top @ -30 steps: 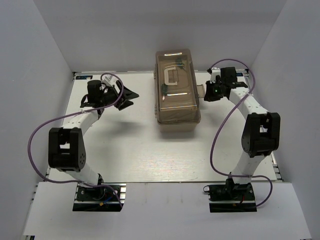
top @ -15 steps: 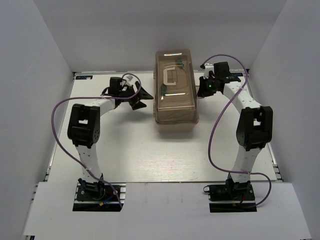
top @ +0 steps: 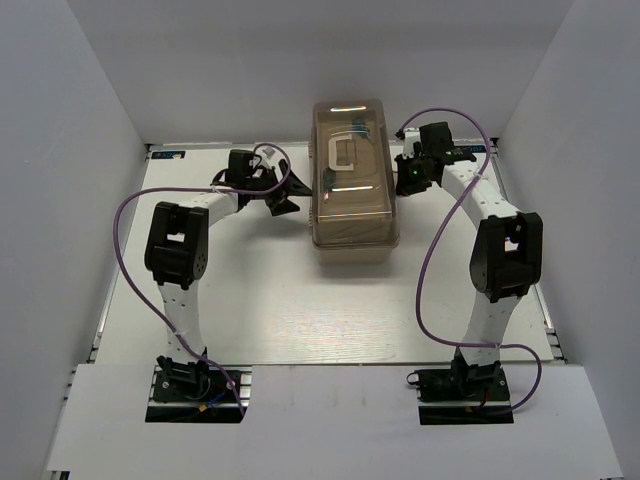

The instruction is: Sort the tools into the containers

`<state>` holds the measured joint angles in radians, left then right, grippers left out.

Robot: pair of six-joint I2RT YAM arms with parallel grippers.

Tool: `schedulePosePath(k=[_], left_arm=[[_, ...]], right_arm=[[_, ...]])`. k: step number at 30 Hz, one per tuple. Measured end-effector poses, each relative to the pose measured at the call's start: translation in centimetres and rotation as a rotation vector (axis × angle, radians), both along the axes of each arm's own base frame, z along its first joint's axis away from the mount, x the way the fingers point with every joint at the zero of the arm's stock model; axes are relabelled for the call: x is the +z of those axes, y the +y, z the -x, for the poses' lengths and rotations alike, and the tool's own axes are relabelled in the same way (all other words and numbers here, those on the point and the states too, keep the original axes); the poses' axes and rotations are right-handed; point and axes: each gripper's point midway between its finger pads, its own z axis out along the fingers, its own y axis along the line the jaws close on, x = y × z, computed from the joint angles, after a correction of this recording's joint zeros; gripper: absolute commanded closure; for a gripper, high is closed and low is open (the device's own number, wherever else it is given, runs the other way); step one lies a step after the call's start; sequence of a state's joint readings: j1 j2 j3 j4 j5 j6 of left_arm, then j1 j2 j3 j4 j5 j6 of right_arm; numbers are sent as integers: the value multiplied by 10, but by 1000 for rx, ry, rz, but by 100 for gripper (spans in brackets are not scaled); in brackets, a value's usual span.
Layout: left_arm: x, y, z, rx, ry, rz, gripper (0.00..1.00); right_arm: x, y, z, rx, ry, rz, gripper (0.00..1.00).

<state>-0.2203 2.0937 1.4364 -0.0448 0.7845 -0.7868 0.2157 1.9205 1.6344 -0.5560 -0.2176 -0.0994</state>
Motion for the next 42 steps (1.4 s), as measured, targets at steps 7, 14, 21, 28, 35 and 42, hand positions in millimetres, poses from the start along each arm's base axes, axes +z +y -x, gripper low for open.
schedulePosePath(k=[7, 14, 21, 28, 35, 42], left_arm=[[4, -4, -13, 8, -20, -1, 10], [6, -1, -25, 50, -37, -21, 8], [6, 0, -34, 84, -54, -33, 8], [7, -1, -35, 93, -56, -30, 8], [7, -1, -36, 100, -52, -30, 8], [6, -5, -36, 99, -65, -21, 8]], right_arm=[[0, 3, 10, -46, 70, -39, 100], [-2, 16, 30, -65, 181, -128, 100], [10, 34, 37, -65, 245, -226, 100], [10, 39, 38, -85, 280, -255, 100], [11, 30, 43, -54, 266, -202, 74], [44, 31, 72, 71, 183, -217, 65]])
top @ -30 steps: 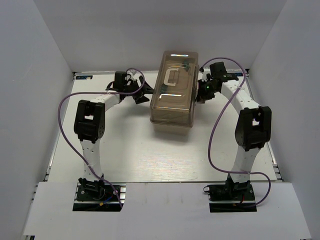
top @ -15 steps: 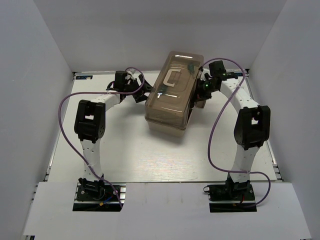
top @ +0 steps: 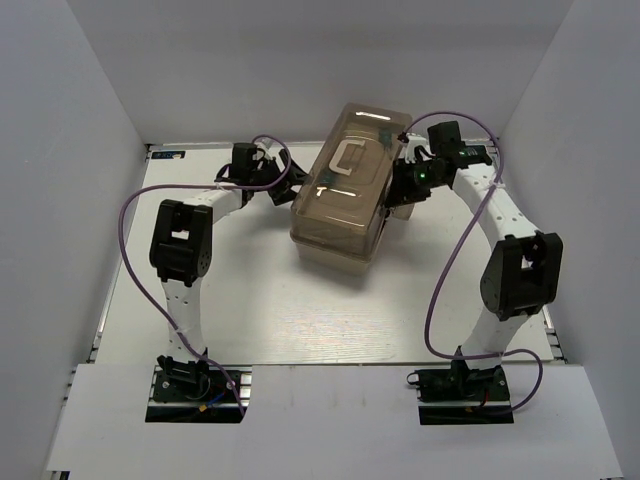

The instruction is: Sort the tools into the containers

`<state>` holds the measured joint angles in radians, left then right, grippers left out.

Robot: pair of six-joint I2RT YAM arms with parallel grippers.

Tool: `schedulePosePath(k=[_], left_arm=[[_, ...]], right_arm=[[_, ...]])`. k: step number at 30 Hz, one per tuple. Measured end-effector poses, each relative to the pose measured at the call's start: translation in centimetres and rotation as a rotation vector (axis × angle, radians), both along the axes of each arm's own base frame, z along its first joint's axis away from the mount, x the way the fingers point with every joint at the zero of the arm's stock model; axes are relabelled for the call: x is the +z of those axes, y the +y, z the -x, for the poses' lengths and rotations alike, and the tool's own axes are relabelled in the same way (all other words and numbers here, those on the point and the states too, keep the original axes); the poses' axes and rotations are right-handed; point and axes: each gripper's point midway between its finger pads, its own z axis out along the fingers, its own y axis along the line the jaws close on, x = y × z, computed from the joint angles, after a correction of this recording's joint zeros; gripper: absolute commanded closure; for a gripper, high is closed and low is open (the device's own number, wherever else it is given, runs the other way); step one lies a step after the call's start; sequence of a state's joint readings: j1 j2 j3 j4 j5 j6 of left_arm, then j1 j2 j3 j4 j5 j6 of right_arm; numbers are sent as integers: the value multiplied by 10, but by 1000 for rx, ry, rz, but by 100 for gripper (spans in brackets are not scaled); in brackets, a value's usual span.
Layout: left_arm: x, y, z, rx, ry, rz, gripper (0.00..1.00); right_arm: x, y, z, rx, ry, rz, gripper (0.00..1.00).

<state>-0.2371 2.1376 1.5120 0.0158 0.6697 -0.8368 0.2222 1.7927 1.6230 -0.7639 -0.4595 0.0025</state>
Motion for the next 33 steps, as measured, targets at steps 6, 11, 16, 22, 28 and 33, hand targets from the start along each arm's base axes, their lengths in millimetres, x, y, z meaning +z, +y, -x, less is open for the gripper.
schedulePosePath(k=[6, 11, 16, 22, 28, 33], left_arm=[[1, -4, 0, -3, -9, 6, 8], [-6, -4, 10, -10, 9, 14, 8], [-2, 1, 22, -7, 14, -3, 8], [18, 8, 31, -1, -14, -21, 8], [19, 11, 42, -5, -16, -21, 8], [2, 13, 58, -7, 25, -28, 8]], right_arm=[[-1, 1, 14, 58, -9, -12, 64], [-20, 0, 26, 90, 28, -2, 72], [-31, 1, 47, 108, 66, -31, 67], [-40, -2, 53, 74, 81, -66, 66], [-51, -11, 38, 11, 81, -62, 66], [-54, -15, 31, -22, 92, -68, 66]])
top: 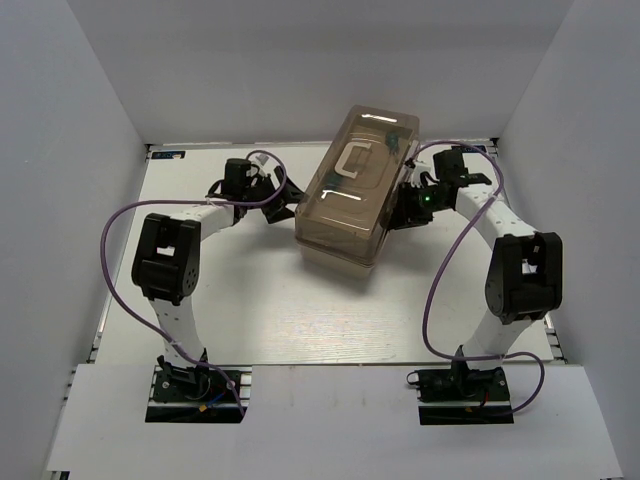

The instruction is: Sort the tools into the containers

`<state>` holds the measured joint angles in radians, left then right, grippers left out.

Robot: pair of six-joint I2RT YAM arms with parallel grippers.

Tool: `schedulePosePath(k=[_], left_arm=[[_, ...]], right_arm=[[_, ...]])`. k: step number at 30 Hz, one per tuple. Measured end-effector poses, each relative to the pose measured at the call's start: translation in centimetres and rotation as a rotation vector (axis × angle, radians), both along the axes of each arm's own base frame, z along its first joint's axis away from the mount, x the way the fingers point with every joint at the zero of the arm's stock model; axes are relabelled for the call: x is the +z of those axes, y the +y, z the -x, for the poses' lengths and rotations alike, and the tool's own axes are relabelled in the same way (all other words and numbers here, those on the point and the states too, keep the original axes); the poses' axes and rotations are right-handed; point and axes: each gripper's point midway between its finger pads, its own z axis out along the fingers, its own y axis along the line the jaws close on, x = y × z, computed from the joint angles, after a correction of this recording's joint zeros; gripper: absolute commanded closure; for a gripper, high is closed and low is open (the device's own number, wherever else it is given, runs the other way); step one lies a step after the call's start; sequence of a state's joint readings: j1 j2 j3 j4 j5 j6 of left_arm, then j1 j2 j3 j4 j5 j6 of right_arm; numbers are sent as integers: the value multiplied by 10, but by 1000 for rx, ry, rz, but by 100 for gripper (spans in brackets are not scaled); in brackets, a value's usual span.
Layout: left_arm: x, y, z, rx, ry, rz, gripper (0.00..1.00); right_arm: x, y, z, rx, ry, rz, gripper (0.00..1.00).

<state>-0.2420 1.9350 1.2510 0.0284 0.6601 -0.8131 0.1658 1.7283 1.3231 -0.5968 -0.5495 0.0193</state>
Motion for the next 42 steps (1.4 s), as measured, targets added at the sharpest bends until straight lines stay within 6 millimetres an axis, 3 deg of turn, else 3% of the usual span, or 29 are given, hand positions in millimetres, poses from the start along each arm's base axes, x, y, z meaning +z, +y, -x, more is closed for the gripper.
schedulePosePath(k=[5, 18, 25, 32, 42], left_arm=[[-7, -2, 15, -14, 25, -4, 8], [13, -40, 53, -154, 11, 39, 8], [10, -40, 64, -160, 43, 42, 8], [15, -36, 67, -146, 55, 36, 7], [12, -33, 69, -137, 79, 29, 7]], right_arm=[[1, -9, -14, -37, -2, 8, 69], [3, -36, -79, -158, -147, 92, 74], [4, -37, -82, -161, -162, 93, 69], [13, -39, -86, -176, -160, 14, 52], [35, -29, -89, -155, -140, -194, 50]])
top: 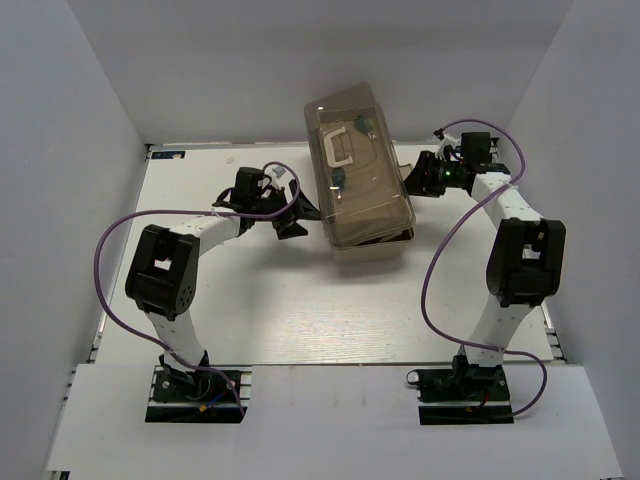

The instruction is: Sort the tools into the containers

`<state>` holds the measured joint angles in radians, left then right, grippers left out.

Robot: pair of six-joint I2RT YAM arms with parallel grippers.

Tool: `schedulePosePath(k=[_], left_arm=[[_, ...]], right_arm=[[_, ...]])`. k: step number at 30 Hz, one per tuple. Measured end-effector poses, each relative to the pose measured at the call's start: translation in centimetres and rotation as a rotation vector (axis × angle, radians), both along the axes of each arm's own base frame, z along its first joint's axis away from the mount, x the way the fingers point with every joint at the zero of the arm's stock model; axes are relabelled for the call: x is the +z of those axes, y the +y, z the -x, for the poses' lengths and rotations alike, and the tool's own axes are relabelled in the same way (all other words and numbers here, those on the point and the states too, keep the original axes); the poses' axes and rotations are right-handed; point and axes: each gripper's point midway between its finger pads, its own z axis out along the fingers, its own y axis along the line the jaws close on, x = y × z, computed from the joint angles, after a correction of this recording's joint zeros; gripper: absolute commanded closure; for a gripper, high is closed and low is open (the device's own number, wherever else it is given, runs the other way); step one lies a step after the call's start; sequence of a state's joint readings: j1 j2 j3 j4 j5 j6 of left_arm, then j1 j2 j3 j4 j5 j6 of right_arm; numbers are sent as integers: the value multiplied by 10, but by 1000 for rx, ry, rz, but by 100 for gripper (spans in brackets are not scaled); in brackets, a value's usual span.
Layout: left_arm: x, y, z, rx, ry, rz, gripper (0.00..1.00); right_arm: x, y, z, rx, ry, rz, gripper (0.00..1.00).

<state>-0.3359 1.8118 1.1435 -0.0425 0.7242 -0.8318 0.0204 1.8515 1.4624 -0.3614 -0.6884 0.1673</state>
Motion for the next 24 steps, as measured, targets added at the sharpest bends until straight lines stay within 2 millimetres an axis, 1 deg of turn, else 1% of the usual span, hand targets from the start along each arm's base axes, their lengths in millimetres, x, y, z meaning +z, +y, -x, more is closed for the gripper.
schedulePosePath(k=[19, 24], left_arm=[[-1, 1, 1, 3, 7, -5, 7], [-2, 1, 1, 4, 8, -6, 7]], right_arm=[[4, 3, -1, 19, -11, -33, 52], [1, 2, 1, 28, -23, -1, 53]])
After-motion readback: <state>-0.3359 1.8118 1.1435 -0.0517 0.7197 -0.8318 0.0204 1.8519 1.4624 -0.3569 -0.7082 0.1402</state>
